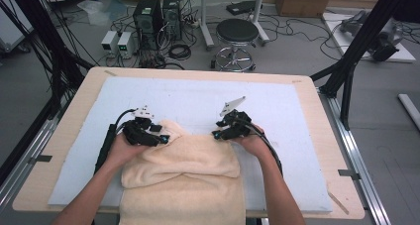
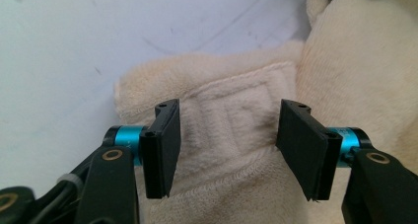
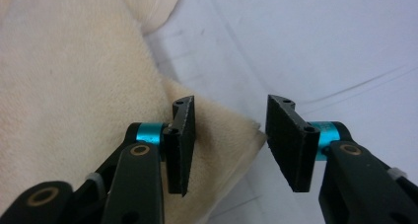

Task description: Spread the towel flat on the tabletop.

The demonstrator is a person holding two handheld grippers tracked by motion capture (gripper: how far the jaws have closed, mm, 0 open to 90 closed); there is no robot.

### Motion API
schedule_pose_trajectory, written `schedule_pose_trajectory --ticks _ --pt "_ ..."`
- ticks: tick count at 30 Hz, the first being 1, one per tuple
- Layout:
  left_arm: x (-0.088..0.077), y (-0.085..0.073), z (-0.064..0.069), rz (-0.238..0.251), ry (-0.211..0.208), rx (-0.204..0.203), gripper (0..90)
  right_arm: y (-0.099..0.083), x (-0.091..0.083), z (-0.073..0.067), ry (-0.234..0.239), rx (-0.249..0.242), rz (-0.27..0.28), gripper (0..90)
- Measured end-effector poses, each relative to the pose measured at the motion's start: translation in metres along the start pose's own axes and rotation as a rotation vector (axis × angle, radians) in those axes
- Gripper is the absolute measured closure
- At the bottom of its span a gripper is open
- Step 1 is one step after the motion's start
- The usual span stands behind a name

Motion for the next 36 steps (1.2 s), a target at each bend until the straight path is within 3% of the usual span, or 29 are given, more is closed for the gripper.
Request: schedule_pose_trajectory --ticks 1,3,6,8,12,15,18,20,23,24,26,27,29,32,36 --pt "0.001 -0.001 0.002 -0.006 -0.017 0.004 53.4 -0.003 0.003 -0.001 0.018 0.013 -0.015 61.0" --pt "0.002 -0.002 0.006 -0.016 -0.019 0.043 68.7 -0.002 0.001 -0.003 0.060 0.028 0.004 78.4" --pt "-0.002 0.000 0.007 0.001 0.022 0.066 82.6 -0.003 -0.006 -0.011 0.073 -0.006 -0.026 83.9" --pt "-0.007 0.003 0.003 0.025 0.052 0.061 85.3 -0.003 -0.015 -0.014 0.051 0.004 -0.011 84.3" --pt "-0.022 0.017 -0.004 0.118 0.119 0.010 86.0 0.001 -0.045 -0.021 -0.018 -0.011 0.058 84.8" --pt "-0.040 0.035 -0.006 0.232 0.152 -0.049 86.0 0.009 -0.072 -0.028 -0.087 -0.042 0.125 84.9" --pt "-0.055 0.042 -0.005 0.267 0.179 -0.045 85.9 0.014 -0.098 -0.037 -0.151 -0.077 0.154 84.9" --pt "-0.062 0.036 -0.003 0.263 0.164 -0.064 86.0 0.009 -0.110 -0.044 -0.182 -0.079 0.143 84.9" --pt "-0.062 0.018 0.006 0.214 0.125 -0.052 85.8 -0.006 -0.113 -0.059 -0.169 -0.076 0.149 84.9" --pt "-0.059 0.011 0.011 0.196 0.117 -0.049 85.8 -0.013 -0.110 -0.065 -0.151 -0.074 0.141 84.8" --pt "-0.050 -0.008 0.021 0.114 0.089 -0.027 85.6 -0.028 -0.097 -0.074 -0.121 -0.043 0.102 84.8" --pt "-0.045 -0.016 0.024 0.078 0.082 -0.018 85.4 -0.035 -0.089 -0.077 -0.109 -0.051 0.078 84.5" --pt "-0.037 -0.029 0.030 0.030 0.048 -0.025 84.0 -0.049 -0.073 -0.080 -0.063 -0.019 0.036 83.5" --pt "-0.035 -0.034 0.030 0.016 0.013 -0.038 76.7 -0.054 -0.067 -0.081 -0.033 0.018 0.045 77.9" --pt "-0.045 -0.024 0.021 0.052 0.031 -0.044 63.8 -0.042 -0.082 -0.081 -0.025 0.014 0.105 70.4"
Point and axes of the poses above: each handheld gripper's, and its own axes: x roughly forward along the jaws, y roughly out of its top, z roughly to its right, the point moved 8 cm from there along x, roughly forward along the jaws, and after that the axes turned 11 degrees about y, right-handed, at the moved point
